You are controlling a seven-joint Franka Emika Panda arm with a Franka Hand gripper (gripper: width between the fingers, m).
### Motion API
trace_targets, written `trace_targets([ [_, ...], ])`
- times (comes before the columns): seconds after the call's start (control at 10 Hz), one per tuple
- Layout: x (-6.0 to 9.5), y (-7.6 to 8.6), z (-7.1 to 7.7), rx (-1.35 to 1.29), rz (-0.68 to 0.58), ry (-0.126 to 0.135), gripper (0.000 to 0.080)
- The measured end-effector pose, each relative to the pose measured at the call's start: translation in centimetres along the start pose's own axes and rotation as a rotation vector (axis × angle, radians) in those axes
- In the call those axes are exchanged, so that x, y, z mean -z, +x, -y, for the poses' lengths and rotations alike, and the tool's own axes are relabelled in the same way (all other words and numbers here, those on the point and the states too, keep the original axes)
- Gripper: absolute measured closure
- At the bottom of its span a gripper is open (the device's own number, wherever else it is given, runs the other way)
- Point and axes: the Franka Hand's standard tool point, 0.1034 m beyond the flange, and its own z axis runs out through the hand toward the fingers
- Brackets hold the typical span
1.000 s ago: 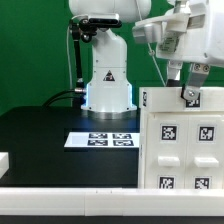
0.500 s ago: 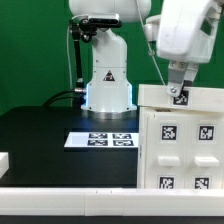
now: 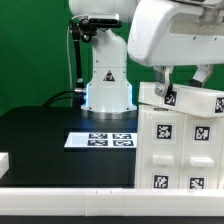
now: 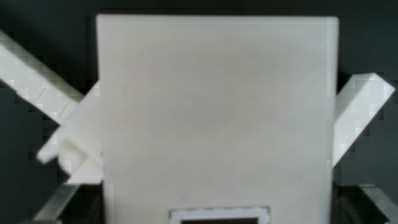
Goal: Assemble cabinet
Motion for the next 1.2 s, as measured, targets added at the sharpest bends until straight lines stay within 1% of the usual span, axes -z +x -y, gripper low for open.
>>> trace_targets([
  [0.1, 0.03, 0.03, 0.1, -0.06, -0.001, 0.003, 0.0246],
  [0.2, 0.11, 0.12, 0.34, -0.167, -0.007, 0.021, 0.0246],
  [0.3, 0.16, 0.19, 0.57, -0.307, -0.013, 0.055, 0.0246],
  [0.4, 0.08, 0.13, 0.53, -0.436, -0.015, 0.105, 0.0246],
  [0.5, -0.07, 0.02, 0.42, -0.574, -0.015, 0.182, 0.0246],
  [0.6, -0.08, 0.02, 0.32, -0.688, -0.012, 0.234, 0.0246],
  [0.7, -0.08, -0.02, 0.07, -0.734, -0.009, 0.225, 0.0246],
  [0.8, 0.04, 0.12, 0.34, -0.755, -0.007, 0.199, 0.0246],
  [1.2, 0.39, 0.57, 1.06, -1.012, 0.016, 0.233, 0.0246],
])
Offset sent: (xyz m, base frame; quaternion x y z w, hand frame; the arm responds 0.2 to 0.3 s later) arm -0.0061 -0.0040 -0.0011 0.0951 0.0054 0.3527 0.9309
